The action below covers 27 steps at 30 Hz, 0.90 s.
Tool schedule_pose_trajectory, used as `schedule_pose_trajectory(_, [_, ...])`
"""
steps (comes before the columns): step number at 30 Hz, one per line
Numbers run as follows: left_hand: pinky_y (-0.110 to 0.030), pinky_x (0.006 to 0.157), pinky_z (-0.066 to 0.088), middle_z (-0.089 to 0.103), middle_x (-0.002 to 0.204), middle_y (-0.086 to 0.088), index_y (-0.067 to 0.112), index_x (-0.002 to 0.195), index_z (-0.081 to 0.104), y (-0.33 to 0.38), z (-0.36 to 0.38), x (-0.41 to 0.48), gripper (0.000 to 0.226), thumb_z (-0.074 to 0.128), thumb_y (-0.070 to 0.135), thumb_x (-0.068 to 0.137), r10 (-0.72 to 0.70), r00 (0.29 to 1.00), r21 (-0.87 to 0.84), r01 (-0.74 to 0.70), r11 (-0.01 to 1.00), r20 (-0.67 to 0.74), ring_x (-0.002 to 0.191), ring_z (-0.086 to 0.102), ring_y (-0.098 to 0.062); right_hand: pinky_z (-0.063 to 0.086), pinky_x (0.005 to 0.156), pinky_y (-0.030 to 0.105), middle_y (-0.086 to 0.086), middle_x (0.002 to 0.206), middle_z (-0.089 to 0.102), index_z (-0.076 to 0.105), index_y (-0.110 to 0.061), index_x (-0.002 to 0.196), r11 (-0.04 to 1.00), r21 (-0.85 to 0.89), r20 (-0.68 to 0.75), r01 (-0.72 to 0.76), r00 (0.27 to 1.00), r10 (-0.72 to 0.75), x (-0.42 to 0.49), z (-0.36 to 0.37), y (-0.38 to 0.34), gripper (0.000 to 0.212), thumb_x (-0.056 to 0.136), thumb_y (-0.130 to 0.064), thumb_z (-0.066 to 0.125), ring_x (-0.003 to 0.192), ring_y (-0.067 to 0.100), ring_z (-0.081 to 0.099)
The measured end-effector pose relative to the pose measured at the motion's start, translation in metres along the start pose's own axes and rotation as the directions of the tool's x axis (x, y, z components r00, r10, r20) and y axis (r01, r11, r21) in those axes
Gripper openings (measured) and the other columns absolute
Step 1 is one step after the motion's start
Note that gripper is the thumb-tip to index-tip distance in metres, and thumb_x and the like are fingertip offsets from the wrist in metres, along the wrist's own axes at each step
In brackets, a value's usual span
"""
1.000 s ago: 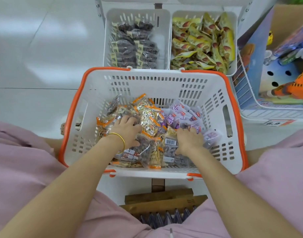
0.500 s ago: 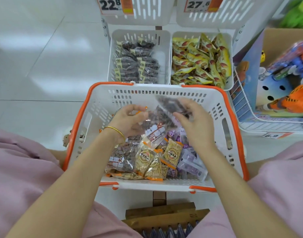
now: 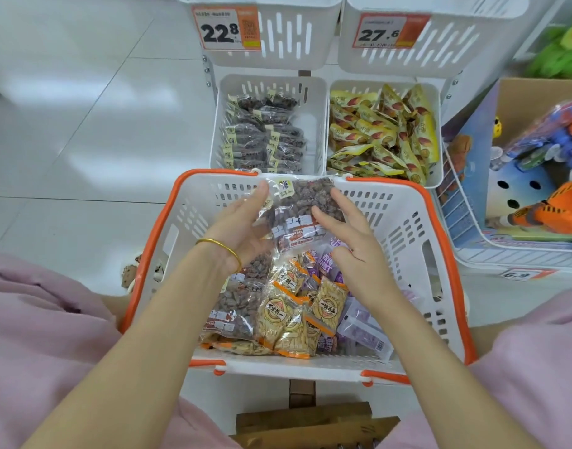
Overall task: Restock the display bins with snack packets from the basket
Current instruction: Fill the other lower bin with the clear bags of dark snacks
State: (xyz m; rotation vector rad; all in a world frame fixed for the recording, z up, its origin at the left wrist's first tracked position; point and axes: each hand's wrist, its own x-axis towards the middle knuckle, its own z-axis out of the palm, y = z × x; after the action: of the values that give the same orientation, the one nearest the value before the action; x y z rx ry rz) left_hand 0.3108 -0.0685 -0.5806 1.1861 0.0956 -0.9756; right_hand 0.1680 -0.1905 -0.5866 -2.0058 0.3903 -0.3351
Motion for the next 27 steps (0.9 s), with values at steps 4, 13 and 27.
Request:
schedule_pose_trajectory(4, [-0.051,0.079,0.055,0.055,0.123,-0.028,-0.004,0.127,0.041,-0.007,0.007,-0.001,0.082,0.086,0.016,0.062,0.062,0.996,0.180,-0.073,0.981,0.068,0.104,0.061,-0.037,0.012,0.104,-0.002,-0.014,0.150,0.025,0.055,-0.030,0.126,0.997,0.065,0.036,0.048,0.998,-0.051,-0.001,0.004,-0.006,0.056,0.081,-0.005,0.036,0.136,-0.011,0.017])
schedule_pose_trajectory(13, [-0.047,0.098,0.045,0.056,0.122,-0.018,0.025,0.135,0.037,0.016,0.003,0.019,0.092,0.085,0.014,0.058,0.138,0.959,0.674,-0.273,0.687,0.247,0.106,0.059,-0.030,0.032,0.108,0.031,-0.006,0.144,0.041,0.019,-0.032,0.149,0.906,-0.423,0.341,0.019,0.929,0.140,0.066,-0.051,-0.031,0.093,0.076,-0.035,0.076,0.133,0.011,0.036])
schedule_pose_trajectory(27, [-0.030,0.105,0.037,0.048,0.132,-0.004,0.011,0.137,0.040,0.085,0.020,0.162,0.052,0.060,0.021,0.090,0.508,0.822,0.849,-0.444,0.286,0.258,0.122,0.046,-0.016,0.051,0.082,0.042,0.005,0.095,0.066,0.058,-0.023,0.089,0.950,-0.024,-0.163,-0.312,0.939,0.304,0.189,-0.063,0.019,0.028,0.073,-0.035,0.077,0.088,0.023,0.063])
